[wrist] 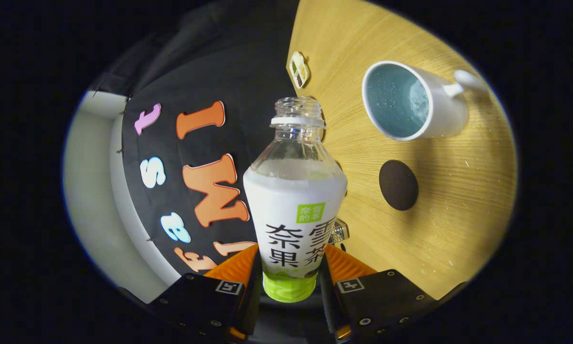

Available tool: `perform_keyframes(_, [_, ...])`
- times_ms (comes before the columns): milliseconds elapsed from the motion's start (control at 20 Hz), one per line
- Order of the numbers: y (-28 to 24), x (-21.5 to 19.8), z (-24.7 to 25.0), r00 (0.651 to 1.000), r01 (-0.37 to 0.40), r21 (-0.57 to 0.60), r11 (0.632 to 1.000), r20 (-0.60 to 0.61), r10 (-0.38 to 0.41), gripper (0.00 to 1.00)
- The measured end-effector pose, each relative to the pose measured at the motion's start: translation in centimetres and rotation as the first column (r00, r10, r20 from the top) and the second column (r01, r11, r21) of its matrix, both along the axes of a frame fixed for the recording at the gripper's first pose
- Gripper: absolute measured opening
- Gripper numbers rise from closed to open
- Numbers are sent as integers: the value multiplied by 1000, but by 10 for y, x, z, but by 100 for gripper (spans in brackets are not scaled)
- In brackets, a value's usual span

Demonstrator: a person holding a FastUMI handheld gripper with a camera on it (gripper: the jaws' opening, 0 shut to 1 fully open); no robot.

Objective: Take the bottle from table, then pour the juice into the cup, finally place the bottle on the coaster

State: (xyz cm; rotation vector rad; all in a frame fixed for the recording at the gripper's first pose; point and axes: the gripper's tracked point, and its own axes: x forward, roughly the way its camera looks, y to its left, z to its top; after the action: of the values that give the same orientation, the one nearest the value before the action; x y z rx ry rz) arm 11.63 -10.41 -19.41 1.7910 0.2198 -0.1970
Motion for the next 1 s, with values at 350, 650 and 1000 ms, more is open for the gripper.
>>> perform_keyframes(350, [10, 2, 1, 990, -93, -487, 869, 45, 131, 57])
perform_keyframes(650, [19, 16, 13, 960, -112, -847, 520, 43, 277, 57])
perform_keyframes(1000, [2, 33, -4, 970, -113, -992, 61, -97, 222, 57])
